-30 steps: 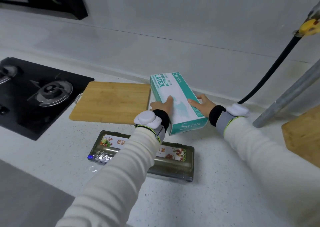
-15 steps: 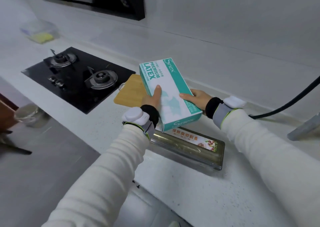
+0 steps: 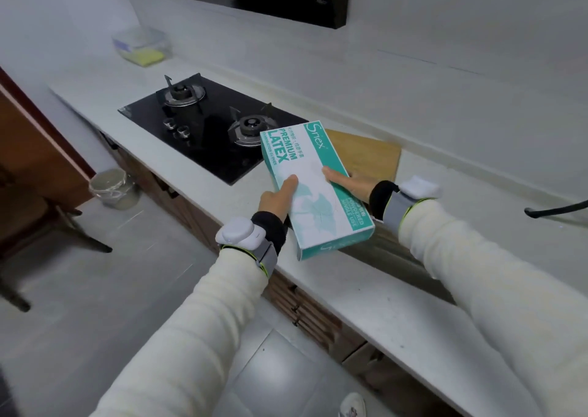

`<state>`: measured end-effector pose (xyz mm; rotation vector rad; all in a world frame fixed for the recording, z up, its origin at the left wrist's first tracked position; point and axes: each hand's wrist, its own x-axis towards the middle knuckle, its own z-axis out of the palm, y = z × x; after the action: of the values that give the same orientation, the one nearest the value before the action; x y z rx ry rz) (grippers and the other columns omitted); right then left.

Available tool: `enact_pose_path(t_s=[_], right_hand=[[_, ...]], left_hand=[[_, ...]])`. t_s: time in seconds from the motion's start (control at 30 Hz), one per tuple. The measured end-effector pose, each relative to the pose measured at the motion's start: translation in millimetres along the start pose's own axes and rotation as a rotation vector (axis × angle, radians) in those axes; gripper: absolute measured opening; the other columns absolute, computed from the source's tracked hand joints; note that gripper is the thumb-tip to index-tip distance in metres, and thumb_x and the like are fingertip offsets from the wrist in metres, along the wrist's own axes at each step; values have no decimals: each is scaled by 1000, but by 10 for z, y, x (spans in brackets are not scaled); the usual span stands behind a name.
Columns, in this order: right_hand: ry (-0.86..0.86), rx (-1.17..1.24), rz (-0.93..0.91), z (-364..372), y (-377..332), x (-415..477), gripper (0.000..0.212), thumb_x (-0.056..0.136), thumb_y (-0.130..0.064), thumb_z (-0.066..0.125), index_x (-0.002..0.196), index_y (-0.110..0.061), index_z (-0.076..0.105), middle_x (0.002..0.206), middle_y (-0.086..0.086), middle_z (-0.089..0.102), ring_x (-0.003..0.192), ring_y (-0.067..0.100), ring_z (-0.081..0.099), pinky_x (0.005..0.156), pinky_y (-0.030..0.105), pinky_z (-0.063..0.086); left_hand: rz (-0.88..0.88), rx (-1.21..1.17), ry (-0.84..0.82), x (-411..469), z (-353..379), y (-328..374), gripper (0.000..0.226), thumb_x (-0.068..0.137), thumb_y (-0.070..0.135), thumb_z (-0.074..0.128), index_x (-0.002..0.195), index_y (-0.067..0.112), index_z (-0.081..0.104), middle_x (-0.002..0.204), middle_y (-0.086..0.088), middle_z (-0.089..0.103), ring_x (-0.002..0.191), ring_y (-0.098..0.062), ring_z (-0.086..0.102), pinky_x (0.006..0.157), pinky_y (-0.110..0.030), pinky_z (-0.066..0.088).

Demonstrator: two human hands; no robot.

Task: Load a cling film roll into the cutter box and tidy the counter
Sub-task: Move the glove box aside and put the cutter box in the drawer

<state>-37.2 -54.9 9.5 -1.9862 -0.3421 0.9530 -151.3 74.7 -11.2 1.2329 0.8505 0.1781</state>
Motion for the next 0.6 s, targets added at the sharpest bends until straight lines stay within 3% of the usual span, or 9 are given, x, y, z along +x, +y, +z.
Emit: enact_pose_path(t_s=[0.07,0.13,0.2,0.3,0.43,0.47,0.53,0.6], right_hand=[[37,-47,48,223,-4,16,80,80,-68,49,131,-7,44,119,15,64,105,34,64,99,46,48],[15,-57,44,436,4,-11,66,81,-68,47,112,-11,59,109,11,68,93,29,67,92,38,53],[-7,-83,30,643,31,-16,50,85,-64,45,92,-17,62,101,8,68,84,27,66,88,35,52],[-2,-184,7,922,99,-2,57,87,-61,44,109,-12,63,111,11,68,95,30,66,95,39,50],[6,-218,21,1222,235,6,52,87,-60,46,113,-17,59,112,8,68,79,20,63,75,26,48],[7,-217,24,1269,271,12,51,86,-60,47,114,-18,59,112,6,68,80,20,63,76,27,48],[0,-203,38,1370,335,53,50,86,-60,49,115,-20,58,110,4,68,82,20,64,78,28,49],[-12,-195,42,1436,388,90,43,85,-59,51,109,-23,57,103,1,68,73,15,64,69,24,50]], left_hand=[[-20,-24,-23,-65,-201,-60,59,88,36,61,128,-5,48,120,-20,64,105,-36,64,97,-49,50],[-42,-45,-38,-92,-385,-139,57,88,33,61,128,-5,48,121,-20,63,105,-35,64,96,-45,51],[-49,-16,-44,-100,-577,-227,53,89,32,60,127,-5,52,120,-19,64,102,-31,65,89,-36,51],[-58,12,-70,-58,-852,-398,51,89,33,60,125,-2,55,122,-17,64,107,-31,64,97,-40,49],[-68,-65,-56,45,-1117,-654,58,92,48,50,129,4,55,126,-13,62,114,-28,60,103,-37,45],[-86,-76,-43,52,-1160,-707,63,92,56,40,126,5,57,121,-12,64,111,-28,62,101,-37,47],[-125,-103,8,115,-1273,-864,68,93,62,24,97,8,64,93,-8,69,84,-23,66,79,-31,54],[-174,-141,79,201,-1349,-1033,59,95,59,23,72,13,52,73,-4,60,64,-16,58,60,-25,49]])
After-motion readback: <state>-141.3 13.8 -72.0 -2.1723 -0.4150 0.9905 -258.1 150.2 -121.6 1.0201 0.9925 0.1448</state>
